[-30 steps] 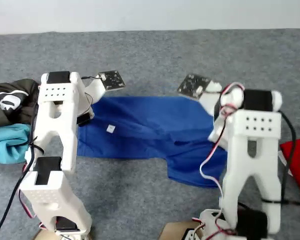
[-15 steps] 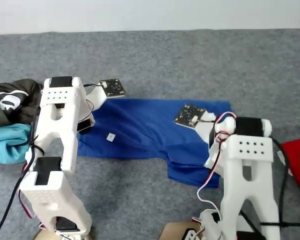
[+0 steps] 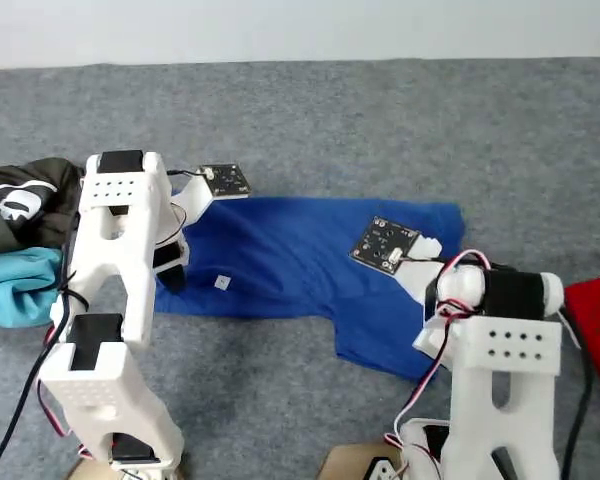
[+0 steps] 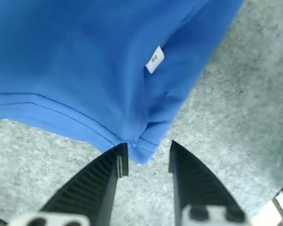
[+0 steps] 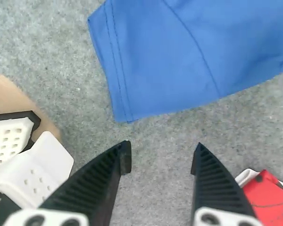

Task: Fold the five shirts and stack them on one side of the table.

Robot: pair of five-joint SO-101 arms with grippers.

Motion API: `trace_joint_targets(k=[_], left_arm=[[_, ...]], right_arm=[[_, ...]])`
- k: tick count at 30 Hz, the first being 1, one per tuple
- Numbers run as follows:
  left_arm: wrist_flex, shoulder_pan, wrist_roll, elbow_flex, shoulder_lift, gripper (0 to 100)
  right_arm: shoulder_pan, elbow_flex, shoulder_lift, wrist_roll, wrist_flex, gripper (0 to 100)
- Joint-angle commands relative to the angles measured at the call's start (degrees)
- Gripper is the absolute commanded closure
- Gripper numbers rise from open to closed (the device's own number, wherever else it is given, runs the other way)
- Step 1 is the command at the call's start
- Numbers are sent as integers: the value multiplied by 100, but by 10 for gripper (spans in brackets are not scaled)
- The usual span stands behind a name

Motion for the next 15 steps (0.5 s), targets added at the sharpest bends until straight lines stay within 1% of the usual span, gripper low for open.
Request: trace_joint_targets(k=[1,6,10,11,13,15], left_arm=[[97,-18,-79,-189,-97,854],[396,-281,-686,-374,-220,869],[352,-510,-721,-778,-589,925],[281,-501,-589,-884,-642,948],[-62,-396,0,-998,-659,997],[-484,-273,765,-989,-651,996]], right_arm=[[22,-53,-242,-35,189,783],[22,-53,-251,-44,189,783],[-22,-343,-198,-53,171,835],[-31,-413,-198,-53,127,852],[-66,-440,-198,-105,13,883],[-75,-431,-198,-484,13,911]])
